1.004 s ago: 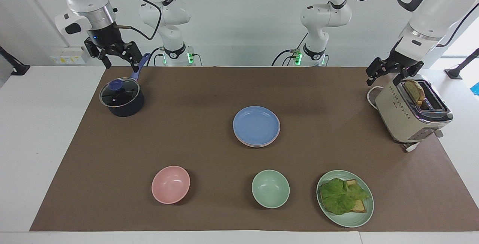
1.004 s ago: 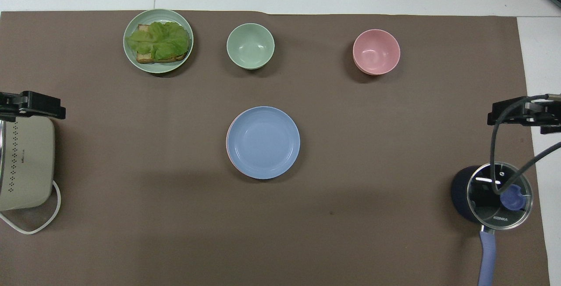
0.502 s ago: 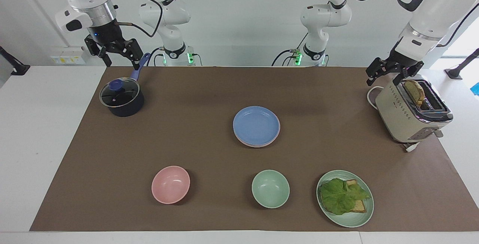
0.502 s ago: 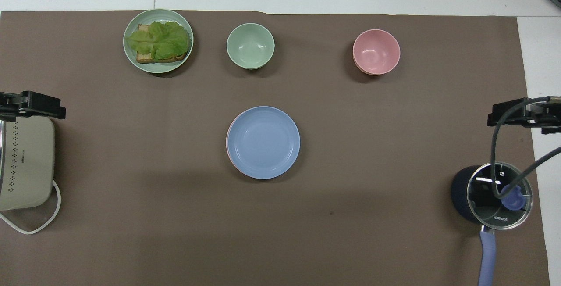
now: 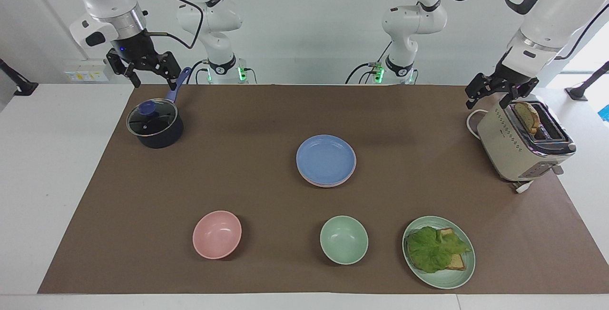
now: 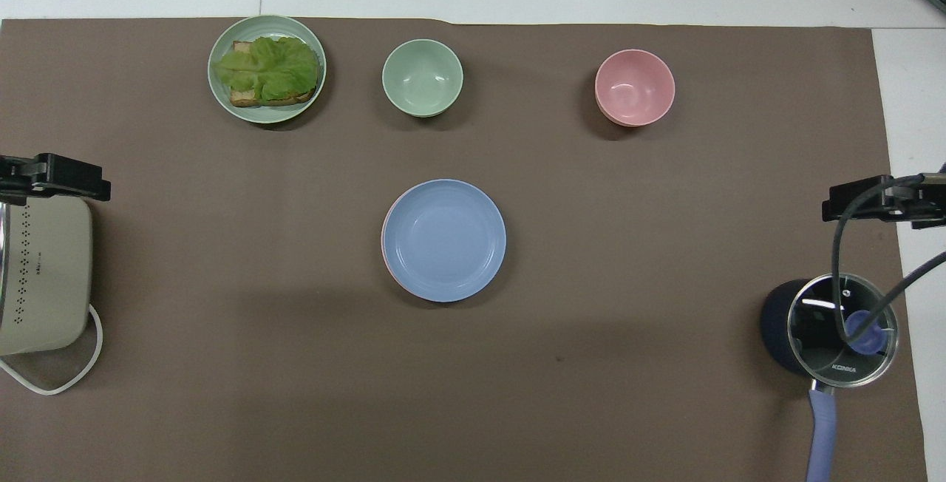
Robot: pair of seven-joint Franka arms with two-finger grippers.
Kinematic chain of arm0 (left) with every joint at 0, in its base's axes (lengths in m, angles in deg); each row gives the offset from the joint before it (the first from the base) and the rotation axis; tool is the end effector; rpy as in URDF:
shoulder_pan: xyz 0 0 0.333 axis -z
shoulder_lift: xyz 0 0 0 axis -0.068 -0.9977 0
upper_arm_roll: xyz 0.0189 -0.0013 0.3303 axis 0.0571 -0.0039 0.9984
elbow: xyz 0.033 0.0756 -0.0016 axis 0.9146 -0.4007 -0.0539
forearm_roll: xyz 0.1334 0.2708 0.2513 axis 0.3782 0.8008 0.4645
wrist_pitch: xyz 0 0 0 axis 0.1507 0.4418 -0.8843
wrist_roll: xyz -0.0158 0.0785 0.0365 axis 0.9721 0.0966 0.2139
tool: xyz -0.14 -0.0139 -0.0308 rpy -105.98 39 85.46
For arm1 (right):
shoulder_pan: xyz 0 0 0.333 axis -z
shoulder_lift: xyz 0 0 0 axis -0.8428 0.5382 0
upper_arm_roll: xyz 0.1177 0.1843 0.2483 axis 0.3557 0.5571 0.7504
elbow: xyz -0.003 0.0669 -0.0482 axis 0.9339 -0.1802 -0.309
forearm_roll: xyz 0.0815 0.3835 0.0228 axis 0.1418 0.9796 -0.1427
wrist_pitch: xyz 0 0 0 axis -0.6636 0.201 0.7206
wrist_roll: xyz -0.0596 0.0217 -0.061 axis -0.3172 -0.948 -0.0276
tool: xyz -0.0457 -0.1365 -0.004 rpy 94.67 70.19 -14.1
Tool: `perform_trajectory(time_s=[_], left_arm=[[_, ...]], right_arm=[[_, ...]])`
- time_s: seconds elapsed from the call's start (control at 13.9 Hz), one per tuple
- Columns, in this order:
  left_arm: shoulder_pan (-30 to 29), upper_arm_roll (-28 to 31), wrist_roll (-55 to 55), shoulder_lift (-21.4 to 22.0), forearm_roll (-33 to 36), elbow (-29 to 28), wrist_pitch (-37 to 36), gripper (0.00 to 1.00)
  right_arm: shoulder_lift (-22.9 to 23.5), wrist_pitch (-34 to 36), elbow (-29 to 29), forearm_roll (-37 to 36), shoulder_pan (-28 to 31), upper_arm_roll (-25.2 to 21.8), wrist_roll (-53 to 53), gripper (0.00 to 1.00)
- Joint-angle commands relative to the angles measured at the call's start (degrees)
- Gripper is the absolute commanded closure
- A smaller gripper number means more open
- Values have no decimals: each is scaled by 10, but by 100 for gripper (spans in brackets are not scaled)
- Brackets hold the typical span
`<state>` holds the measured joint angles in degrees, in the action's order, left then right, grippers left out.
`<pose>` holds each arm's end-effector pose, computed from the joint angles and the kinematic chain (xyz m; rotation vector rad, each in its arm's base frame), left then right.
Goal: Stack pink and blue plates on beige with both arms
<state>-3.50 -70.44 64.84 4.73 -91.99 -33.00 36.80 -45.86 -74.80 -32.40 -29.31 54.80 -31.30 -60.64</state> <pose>0.5523 -0.0114 0.5878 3.0983 -0.0224 0.0297 0.5270 -0.0105 0.6174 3.1285 -0.1649 0.0092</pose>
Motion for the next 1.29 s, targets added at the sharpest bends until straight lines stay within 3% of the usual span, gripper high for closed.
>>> perform_trajectory(time_s=[0.0,1.22], left_arm=[[-1,-1,-3,3,11,0,-7,0],[-1,-1,-3,3,11,0,-7,0]], right_arm=[[-13,2,-14,8,8,0,-16,0],[-26,0,-32,8,7,0,-17,0]])
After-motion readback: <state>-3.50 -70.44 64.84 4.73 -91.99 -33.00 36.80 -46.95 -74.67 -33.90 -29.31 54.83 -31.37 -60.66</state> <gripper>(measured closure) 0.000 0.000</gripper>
